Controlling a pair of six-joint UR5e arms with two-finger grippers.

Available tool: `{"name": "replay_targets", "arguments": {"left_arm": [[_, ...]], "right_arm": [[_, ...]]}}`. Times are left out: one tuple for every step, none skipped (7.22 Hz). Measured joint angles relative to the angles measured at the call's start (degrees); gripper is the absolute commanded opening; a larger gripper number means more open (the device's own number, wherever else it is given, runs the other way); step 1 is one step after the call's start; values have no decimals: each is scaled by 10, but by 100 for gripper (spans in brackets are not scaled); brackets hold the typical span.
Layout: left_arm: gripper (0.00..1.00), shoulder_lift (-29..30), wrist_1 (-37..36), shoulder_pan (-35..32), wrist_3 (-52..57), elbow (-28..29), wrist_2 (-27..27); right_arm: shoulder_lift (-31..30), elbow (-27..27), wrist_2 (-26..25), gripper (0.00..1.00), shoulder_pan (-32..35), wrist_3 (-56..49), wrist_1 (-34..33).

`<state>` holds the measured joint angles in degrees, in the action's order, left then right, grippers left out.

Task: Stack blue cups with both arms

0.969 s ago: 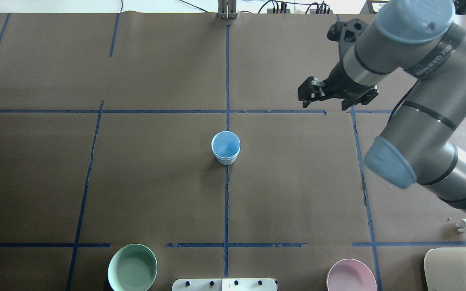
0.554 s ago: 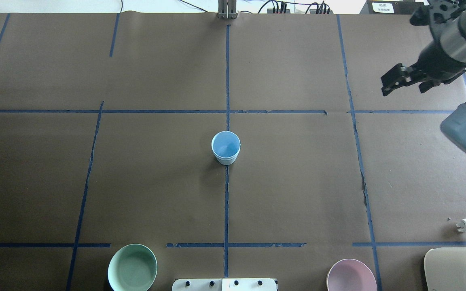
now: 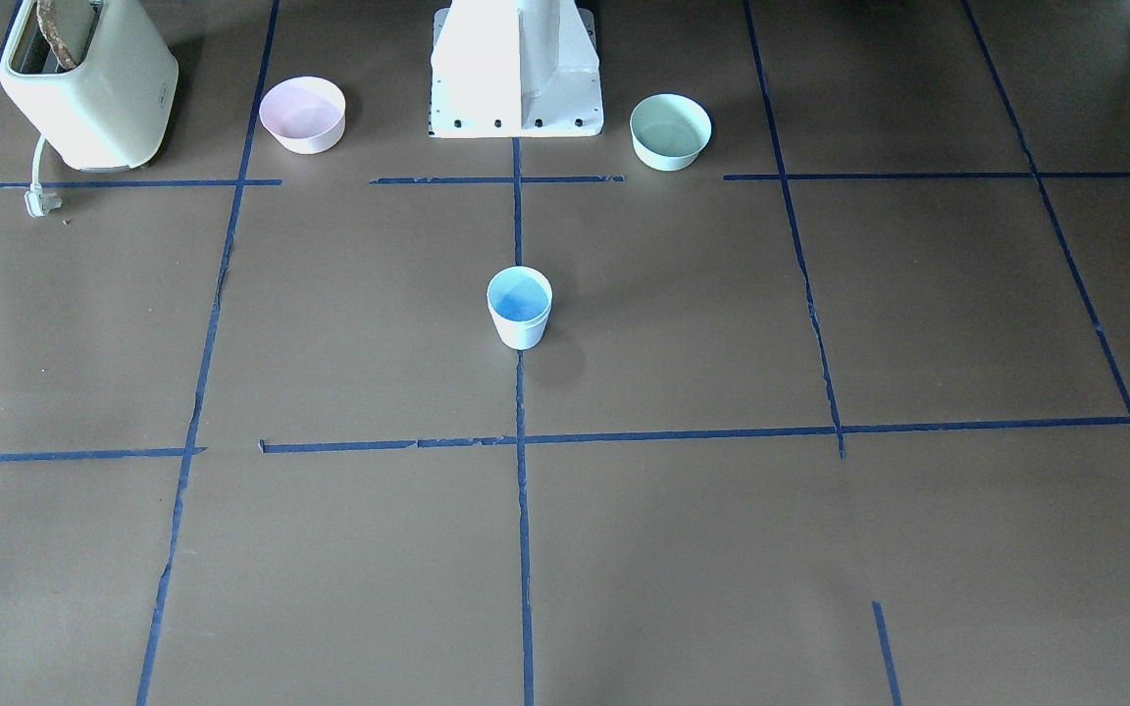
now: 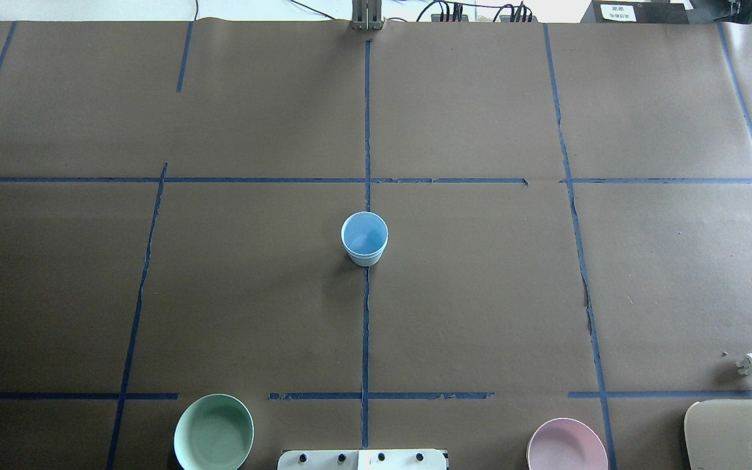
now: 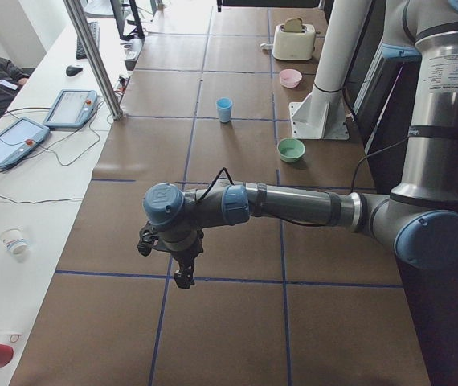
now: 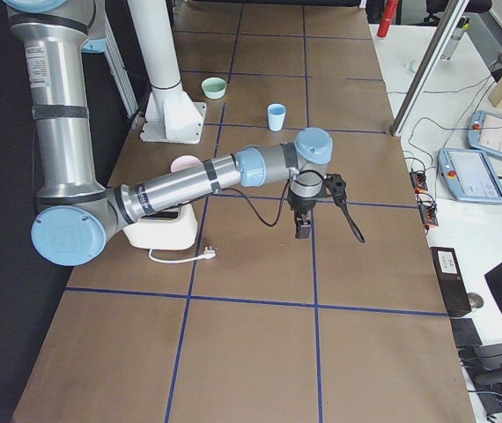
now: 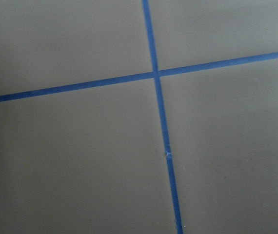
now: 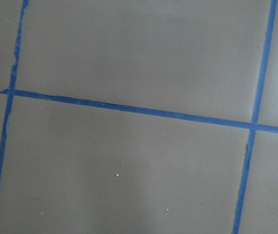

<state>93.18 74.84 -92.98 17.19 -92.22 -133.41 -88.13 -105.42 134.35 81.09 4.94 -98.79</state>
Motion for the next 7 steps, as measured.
{"name": "replay_targets", "arguments": {"left_arm": [[100, -3, 0, -5, 5, 5, 0], [100, -12, 7, -8, 7, 10, -1], [100, -25, 27, -9, 7, 17, -7], [100, -34, 52, -9, 6, 30, -18], [100, -37, 70, -9, 3, 41, -26], [100, -37, 77, -9, -1, 46, -29], [100, -36, 81, -9, -3, 48, -30]], "right_arm": [[-21, 13, 12, 100, 24, -35, 0], [-36, 30, 24, 100, 39, -59, 1], [-39, 46, 30, 100, 47, -69, 1], [-36, 55, 32, 100, 50, -73, 1], [-32, 63, 32, 100, 51, -75, 4], [-31, 76, 32, 100, 55, -76, 15], [-36, 103, 33, 100, 64, -76, 45]]}}
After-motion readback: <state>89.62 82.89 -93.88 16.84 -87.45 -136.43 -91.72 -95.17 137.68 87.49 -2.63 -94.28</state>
